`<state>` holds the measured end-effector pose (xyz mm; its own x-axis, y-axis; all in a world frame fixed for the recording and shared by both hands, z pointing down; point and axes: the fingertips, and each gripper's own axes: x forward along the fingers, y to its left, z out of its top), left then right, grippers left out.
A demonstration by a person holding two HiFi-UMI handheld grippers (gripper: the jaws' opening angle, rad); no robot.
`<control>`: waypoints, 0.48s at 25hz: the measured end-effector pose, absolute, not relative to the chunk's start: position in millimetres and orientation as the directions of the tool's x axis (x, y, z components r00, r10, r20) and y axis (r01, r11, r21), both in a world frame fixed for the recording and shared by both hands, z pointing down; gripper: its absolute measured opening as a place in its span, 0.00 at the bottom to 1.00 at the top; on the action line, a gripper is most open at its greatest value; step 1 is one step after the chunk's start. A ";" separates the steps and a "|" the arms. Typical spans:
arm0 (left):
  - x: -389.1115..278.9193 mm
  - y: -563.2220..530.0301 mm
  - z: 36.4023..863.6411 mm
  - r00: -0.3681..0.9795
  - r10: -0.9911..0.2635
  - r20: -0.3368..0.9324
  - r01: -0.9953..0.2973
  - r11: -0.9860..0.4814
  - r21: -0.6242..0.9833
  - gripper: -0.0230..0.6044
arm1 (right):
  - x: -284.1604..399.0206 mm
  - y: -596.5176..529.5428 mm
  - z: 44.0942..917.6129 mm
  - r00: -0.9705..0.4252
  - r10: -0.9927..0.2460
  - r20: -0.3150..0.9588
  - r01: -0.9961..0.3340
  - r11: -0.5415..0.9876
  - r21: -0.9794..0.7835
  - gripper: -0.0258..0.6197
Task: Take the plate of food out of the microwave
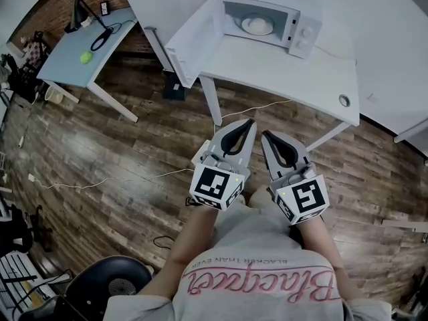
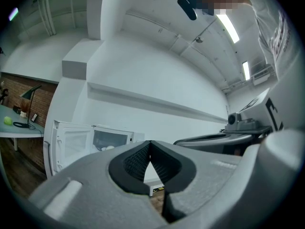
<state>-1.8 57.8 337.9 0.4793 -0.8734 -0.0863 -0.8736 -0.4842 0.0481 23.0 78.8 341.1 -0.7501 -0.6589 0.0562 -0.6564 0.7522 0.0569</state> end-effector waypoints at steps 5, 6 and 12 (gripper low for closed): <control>1.4 49.8 339.0 0.486 -0.870 -0.081 -0.870 -0.490 0.044 0.04 | 27.3 70.2 344.8 -0.742 -0.668 0.055 -0.667 0.744 0.035 0.07; 1.3 48.1 339.0 0.486 -0.870 -0.080 -0.871 -0.490 0.043 0.04 | 27.2 68.4 344.9 -0.743 -0.667 0.053 -0.667 0.745 0.030 0.07; -1.5 36.5 338.9 0.476 -0.875 -0.084 -0.876 -0.481 0.037 0.05 | 21.3 58.4 349.5 -0.762 -0.645 0.049 -0.646 0.763 -0.002 0.07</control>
